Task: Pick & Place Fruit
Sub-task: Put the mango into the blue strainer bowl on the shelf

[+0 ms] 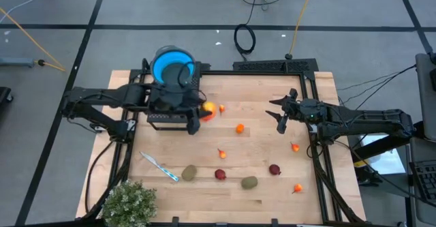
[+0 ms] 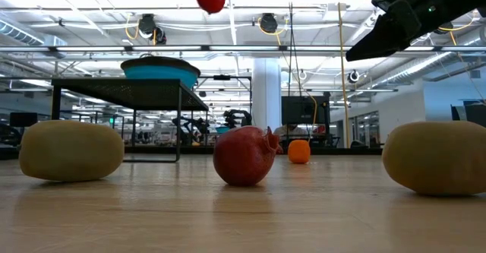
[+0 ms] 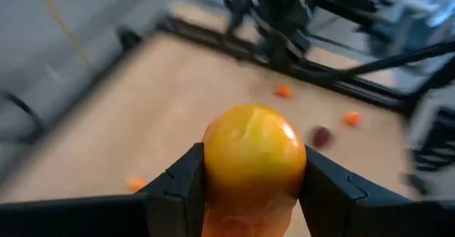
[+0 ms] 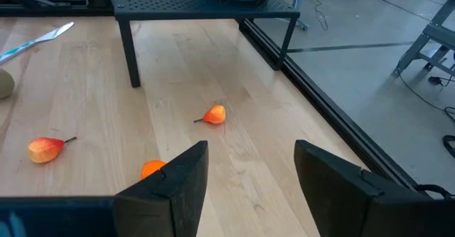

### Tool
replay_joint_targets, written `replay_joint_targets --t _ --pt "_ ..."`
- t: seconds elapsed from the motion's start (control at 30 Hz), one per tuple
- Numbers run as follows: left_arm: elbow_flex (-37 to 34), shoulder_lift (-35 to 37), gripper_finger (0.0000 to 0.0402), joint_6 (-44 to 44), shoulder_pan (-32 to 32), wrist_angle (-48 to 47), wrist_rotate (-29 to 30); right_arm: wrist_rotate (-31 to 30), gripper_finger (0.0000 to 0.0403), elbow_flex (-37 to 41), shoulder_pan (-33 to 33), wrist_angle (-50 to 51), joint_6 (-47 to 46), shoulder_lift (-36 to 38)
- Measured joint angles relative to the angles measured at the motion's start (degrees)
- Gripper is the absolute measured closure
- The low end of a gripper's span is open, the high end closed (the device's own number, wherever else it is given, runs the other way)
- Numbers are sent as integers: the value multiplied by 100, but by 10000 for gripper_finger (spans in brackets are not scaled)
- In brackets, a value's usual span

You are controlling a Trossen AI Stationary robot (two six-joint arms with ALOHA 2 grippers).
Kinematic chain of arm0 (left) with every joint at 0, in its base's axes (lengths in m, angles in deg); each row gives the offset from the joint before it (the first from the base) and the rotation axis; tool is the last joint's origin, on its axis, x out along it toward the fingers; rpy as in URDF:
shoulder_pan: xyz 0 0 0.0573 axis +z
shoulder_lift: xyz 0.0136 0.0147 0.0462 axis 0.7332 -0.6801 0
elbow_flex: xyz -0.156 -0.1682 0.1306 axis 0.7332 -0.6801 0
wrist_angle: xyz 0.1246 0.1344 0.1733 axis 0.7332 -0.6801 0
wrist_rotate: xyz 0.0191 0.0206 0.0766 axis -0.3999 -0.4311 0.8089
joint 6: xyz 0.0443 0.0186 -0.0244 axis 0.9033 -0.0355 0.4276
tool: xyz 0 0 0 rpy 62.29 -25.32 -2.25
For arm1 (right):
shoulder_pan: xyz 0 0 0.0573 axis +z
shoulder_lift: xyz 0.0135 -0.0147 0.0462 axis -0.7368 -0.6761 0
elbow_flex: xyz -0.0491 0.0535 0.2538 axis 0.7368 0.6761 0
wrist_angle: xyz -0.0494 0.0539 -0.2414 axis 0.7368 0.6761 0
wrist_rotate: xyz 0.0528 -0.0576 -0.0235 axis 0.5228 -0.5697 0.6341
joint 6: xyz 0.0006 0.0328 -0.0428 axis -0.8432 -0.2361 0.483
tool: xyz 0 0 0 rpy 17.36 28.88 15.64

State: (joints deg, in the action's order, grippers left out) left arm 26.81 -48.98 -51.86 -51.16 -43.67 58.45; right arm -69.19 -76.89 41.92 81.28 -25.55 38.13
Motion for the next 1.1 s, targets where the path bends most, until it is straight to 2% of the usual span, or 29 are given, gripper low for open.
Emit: replay_joint_targets --t 0.2,0.4,0.53,0.67,0.9,1.1 --pt "253 -5 238 1769 -127 7 1548 -2 202 0 0 3 0 -2" --pt "253 -11 236 3195 -101 177 2659 -2 202 0 2 4 0 0" --pt "253 -11 226 3821 -99 512 3160 -2 202 0 0 4 0 0" --pt "253 -11 234 4378 -99 820 3306 -4 202 0 2 4 0 0" --pt "253 -11 233 4286 -46 885 3423 -4 202 0 2 4 -1 -2" --pt "253 -11 239 2809 497 768 3352 -4 202 0 1 4 -2 0"
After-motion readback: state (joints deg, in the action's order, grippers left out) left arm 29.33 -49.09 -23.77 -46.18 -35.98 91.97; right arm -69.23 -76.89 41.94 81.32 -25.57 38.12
